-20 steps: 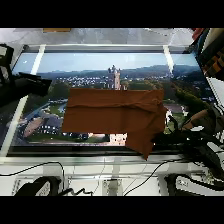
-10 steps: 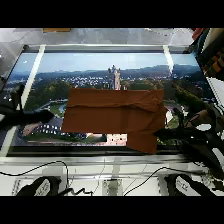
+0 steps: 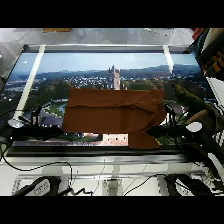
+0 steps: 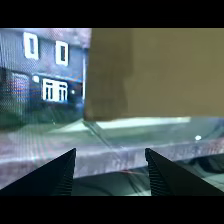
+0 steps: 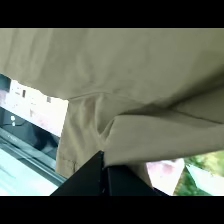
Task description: Fold the clothes and pants, and hang the long-sleeved shirts on hangers.
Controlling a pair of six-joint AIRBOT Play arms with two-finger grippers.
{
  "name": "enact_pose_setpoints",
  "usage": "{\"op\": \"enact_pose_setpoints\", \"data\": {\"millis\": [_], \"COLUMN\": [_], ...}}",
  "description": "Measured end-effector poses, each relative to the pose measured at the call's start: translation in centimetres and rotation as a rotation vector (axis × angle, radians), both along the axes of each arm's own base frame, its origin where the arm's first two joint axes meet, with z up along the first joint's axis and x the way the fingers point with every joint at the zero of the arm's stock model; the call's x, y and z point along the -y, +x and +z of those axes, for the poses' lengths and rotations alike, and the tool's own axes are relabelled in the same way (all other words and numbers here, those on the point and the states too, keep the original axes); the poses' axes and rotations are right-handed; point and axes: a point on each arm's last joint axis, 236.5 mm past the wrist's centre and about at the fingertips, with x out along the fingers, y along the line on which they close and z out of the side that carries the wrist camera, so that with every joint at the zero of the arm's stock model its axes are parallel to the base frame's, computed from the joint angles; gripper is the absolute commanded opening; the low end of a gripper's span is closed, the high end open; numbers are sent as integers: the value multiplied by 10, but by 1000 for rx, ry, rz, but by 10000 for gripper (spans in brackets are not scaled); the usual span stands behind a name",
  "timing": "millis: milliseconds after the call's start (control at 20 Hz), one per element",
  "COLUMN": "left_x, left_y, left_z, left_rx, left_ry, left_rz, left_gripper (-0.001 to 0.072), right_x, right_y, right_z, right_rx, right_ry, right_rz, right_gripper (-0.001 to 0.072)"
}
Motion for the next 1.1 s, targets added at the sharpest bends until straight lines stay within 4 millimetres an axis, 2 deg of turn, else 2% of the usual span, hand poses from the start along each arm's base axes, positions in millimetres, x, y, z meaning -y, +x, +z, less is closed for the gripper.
{"op": "enact_pose_setpoints", "data": {"millis": [150, 200, 300, 350, 400, 550, 650, 800, 1100], "left_x": [9, 13, 13, 12, 9, 7, 6, 10, 14], "left_y": [10, 14, 25, 30, 36, 46, 54, 69, 129], "left_z": [-12, -15, -20, -21, -23, -22, -14, 23, 144], "left_rx": [6, 17, 50, 67, 86, 119, 147, 234, 572], "left_ry": [-63, -84, -95, -98, -87, -88, -86, -104, -141], "left_rz": [15, 21, 36, 47, 57, 78, 71, 27, 59], "left_gripper": [461, 360, 289, 124, 21, 18, 18, 18, 18], "right_x": [-3, -2, -3, -3, -3, -3, -4, 1, 25], "right_y": [0, 1, 2, 2, 2, 4, 8, 26, 89], "right_z": [0, 0, 1, 1, 1, 3, 11, 39, 123], "right_rx": [3, 4, 5, 5, 4, 8, 23, 87, 337], "right_ry": [-1, -4, -3, -4, -3, -2, -3, -27, -108], "right_rz": [2, -2, -7, -8, -8, -8, 3, 11, -88], "right_gripper": [8, 8, 8, 8, 8, 8, 8, 8, 9]}}
